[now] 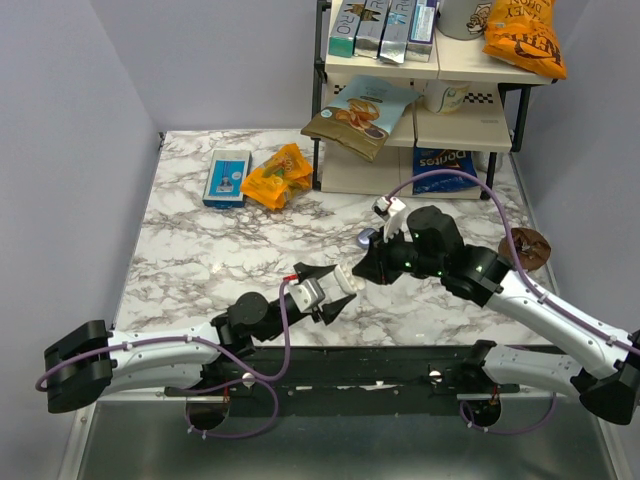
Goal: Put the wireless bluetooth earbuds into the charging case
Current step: Open the charging case.
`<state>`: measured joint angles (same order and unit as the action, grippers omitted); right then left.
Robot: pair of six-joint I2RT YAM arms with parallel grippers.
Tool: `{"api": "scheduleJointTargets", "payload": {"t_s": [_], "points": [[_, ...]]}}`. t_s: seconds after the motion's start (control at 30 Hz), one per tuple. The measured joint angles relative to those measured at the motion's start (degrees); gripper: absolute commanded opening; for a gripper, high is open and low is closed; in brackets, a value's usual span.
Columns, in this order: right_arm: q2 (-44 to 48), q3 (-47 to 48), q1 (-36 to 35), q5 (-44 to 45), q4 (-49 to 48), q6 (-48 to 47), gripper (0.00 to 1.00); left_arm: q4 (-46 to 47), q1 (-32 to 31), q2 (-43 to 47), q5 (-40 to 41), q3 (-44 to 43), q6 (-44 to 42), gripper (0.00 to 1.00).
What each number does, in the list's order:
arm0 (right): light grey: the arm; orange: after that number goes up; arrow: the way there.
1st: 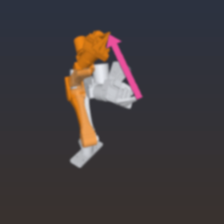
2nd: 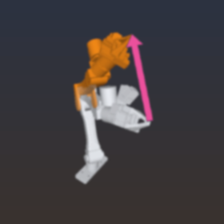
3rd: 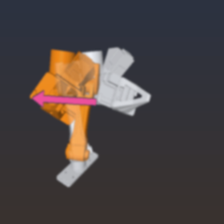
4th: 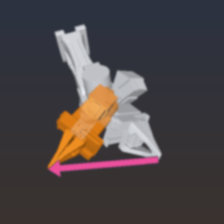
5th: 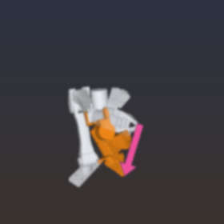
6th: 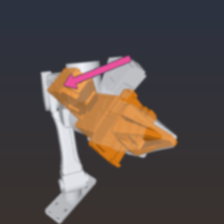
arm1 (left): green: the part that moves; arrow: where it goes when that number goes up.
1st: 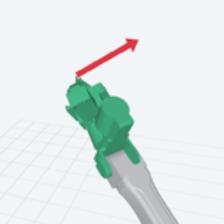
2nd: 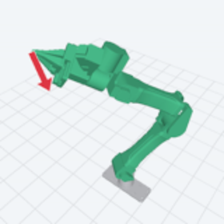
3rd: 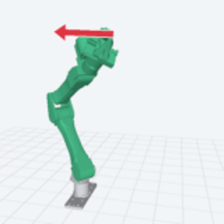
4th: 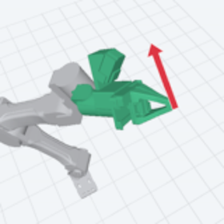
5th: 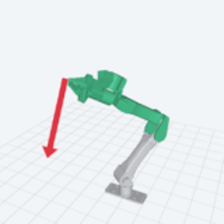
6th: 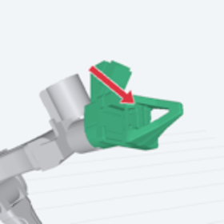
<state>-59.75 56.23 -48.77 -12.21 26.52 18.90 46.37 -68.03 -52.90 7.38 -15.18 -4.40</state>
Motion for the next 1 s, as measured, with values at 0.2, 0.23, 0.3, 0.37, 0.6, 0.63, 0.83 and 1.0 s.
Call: {"api": "scheduleJointTargets", "payload": {"t_s": [0.2,0.23,0.3,0.37,0.6,0.63,0.83,1.0], "points": [[0.9,2.8,0.0,0.8,2.1,-2.8,0.01,-3.5,-0.1,-0.4,1.3,-2.1,2.1,0.99],[1.2,3.4,0.0,0.8,2.3,-3.2,0.01,-4.3,-0.1,-0.5,1.6,-2.2,2.4,0.99],[1.8,4.2,0.0,0.8,2.6,-3.9,0.01,-5.8,-0.1,-0.6,2.1,-2.3,3.5,0.99],[2.3,4.7,0.0,0.8,2.9,-4.4,0.01,-6.7,-0.1,-0.7,2.7,-2.3,4.5,0.99],[4.2,4.6,-0.4,6.4,4.1,-10.5,0.01,-11.7,0.4,2.0,3.9,-2.6,11.7,0.99],[4.8,4.5,-0.8,8.4,4.2,-12.3,0.01,-13.0,1.2,3.7,2.7,-2.8,13.3,0.99],[7.7,4.1,-6.6,15.9,4.5,-22.2,0.01,-18.2,7.6,9.0,-11.2,-7.0,17.3,0.99],[8.3,3.2,-12.1,18.8,4.3,-27.1,0.01,-21.0,16.2,4.4,-26.3,-14.3,19.3,0.99]]}}
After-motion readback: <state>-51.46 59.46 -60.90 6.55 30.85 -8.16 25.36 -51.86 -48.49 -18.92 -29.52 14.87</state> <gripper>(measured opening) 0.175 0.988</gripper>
